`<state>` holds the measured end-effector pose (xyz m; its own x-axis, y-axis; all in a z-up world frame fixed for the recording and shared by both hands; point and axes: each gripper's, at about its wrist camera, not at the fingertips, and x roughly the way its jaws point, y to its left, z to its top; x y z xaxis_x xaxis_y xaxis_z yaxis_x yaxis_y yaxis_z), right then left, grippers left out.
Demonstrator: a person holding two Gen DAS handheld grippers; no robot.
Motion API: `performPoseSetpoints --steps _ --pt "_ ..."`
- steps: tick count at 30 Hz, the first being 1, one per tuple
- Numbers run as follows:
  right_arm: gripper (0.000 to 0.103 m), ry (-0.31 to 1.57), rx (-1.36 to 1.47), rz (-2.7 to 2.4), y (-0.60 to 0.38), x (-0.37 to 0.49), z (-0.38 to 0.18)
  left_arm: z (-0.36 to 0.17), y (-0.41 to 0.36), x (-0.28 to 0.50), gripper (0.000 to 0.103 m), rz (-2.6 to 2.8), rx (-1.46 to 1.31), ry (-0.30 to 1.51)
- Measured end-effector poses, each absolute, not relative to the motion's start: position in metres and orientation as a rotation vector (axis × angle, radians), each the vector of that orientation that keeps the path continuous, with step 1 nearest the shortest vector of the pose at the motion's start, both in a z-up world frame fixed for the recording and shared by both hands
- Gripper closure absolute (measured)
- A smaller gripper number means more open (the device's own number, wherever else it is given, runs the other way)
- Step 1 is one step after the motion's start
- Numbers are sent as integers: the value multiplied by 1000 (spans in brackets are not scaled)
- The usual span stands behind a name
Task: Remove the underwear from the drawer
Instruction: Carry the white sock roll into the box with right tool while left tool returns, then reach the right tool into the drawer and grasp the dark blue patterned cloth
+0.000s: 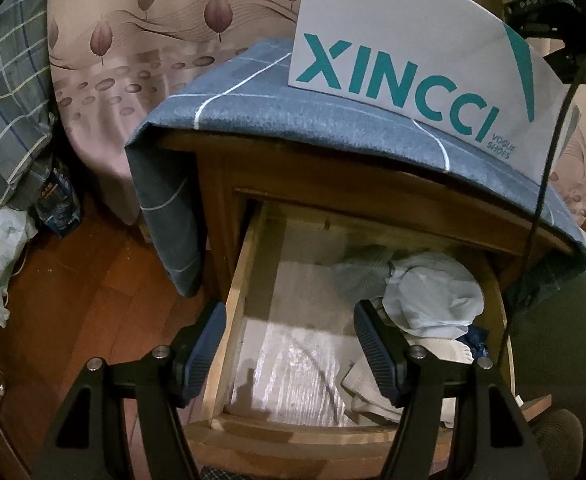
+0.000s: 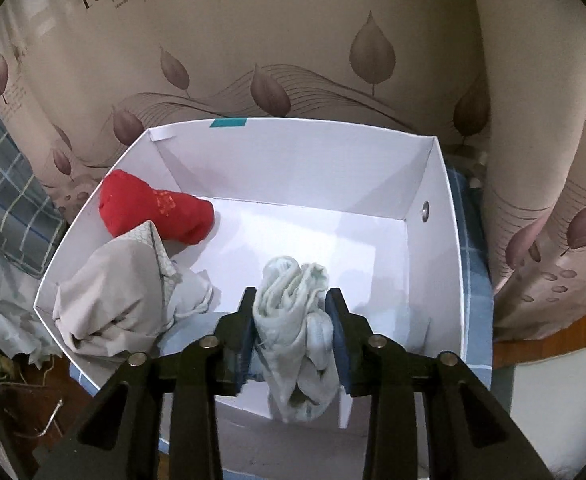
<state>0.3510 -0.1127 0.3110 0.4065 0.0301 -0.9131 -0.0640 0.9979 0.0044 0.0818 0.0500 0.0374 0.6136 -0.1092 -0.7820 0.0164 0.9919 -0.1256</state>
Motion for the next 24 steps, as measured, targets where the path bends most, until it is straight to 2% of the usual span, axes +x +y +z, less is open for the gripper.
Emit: performPoseSetpoints --steps 2,7,13,17,24 --pt "60 1128 -35 69 -113 345 319 36 50 82 35 -75 -110 912" --pt "60 1093 -53 132 -112 311 349 36 50 83 35 -69 -109 913" --pt "60 1169 -150 294 -113 237 364 33 54 85 35 -69 -130 933" --pt "60 1291 -256 355 -120 196 342 31 56 85 35 -70 -146 953" --pt "60 1541 -371 383 -138 154 260 28 56 87 35 -62 -143 970"
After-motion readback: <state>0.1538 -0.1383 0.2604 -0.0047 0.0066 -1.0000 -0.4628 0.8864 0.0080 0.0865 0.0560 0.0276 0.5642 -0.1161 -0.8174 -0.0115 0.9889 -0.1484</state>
